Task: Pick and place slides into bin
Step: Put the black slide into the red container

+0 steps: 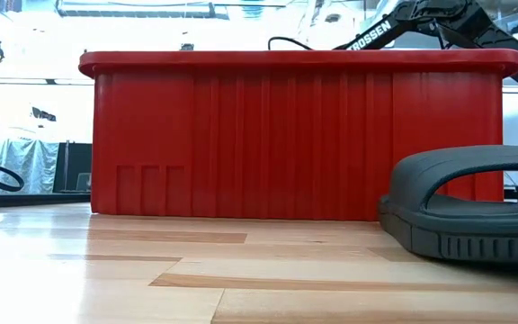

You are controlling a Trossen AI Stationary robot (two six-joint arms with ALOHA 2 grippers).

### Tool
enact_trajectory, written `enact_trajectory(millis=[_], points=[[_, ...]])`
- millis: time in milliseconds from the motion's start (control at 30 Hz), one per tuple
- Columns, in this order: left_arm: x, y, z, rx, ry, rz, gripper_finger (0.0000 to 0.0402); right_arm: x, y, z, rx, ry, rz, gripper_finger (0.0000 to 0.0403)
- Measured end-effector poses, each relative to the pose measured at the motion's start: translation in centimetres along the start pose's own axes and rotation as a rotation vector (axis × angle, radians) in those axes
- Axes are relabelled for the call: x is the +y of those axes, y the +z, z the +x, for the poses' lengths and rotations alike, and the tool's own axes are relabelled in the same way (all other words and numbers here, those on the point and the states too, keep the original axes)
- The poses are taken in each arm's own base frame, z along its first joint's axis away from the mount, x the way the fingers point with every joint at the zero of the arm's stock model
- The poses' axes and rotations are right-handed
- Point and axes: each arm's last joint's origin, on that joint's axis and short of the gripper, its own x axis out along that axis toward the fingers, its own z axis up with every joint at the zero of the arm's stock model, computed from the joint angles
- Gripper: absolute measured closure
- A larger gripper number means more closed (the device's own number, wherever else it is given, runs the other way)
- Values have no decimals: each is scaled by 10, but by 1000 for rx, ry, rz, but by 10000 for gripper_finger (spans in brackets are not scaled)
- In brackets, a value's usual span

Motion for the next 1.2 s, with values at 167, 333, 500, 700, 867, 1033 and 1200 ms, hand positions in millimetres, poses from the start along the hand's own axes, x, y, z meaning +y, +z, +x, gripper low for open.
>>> enact_trajectory(millis=[167, 333, 500, 700, 867, 1033, 1200], points=[[0, 0, 0, 0, 0, 0, 402, 6, -2, -9, 6, -33, 9, 254], [0, 0, 0, 0, 0, 1, 402, 23, -4, -33, -4, -121, -20, 264], [0, 0, 0, 0, 0, 1, 401, 53, -4, -71, -64, -247, -42, 270], [0, 0, 0, 0, 0, 1, 401, 115, -3, -127, -191, -470, -85, 267], [0, 0, 0, 0, -2, 1, 401, 183, -8, -163, -341, -662, -117, 269], [-1, 0, 0, 6, -29, 2, 401, 250, -21, -176, -471, -734, -138, 274], [-1, 0, 0, 11, -53, 1, 402, 300, -37, -164, -451, -740, -120, 276]])
